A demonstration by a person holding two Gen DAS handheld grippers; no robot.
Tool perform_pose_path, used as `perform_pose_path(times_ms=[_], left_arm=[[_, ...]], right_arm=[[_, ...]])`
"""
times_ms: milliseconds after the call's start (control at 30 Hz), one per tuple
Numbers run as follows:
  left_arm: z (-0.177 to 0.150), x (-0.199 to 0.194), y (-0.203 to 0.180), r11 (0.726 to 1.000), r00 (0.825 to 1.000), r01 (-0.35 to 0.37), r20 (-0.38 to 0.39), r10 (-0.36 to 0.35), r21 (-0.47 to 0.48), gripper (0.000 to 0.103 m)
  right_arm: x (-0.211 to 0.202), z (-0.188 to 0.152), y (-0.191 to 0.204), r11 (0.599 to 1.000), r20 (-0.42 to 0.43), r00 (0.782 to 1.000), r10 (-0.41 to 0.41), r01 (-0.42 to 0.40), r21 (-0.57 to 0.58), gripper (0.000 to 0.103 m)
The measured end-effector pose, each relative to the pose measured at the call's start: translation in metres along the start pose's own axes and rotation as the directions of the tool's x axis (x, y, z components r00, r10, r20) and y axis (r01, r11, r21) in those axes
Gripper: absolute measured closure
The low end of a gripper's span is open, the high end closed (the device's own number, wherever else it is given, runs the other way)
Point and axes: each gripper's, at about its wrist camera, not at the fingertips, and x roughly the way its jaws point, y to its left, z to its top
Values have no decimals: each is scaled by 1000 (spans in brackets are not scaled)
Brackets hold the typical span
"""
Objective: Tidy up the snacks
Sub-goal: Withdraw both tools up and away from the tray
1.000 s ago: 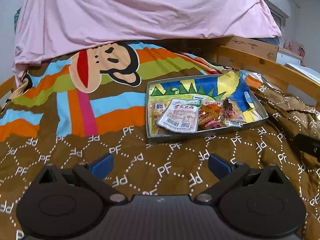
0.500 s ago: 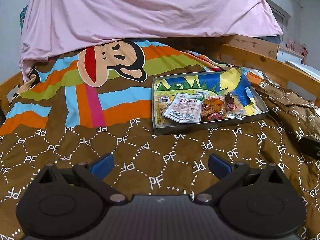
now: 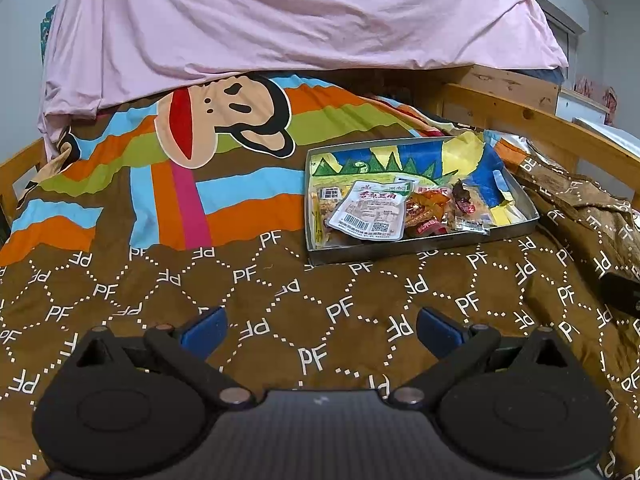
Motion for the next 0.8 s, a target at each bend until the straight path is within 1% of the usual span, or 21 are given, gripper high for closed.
perform_pose_path(times_ms=[267, 567, 800], left_arm=[[0, 0, 1, 1000, 1000, 1, -2, -1, 0, 1], [-1, 4, 1, 1000, 1000, -13, -28, 13, -12, 0], [-2, 5, 1, 1000, 999, -11, -32, 10, -10, 0]], right_arm=[[0, -1, 0, 1000, 0, 1000, -1, 1, 1, 1], [2, -3, 1, 1000, -5, 1000, -1, 1, -2, 1], [3, -5, 0, 1000, -11, 1000, 1, -1, -5, 1]])
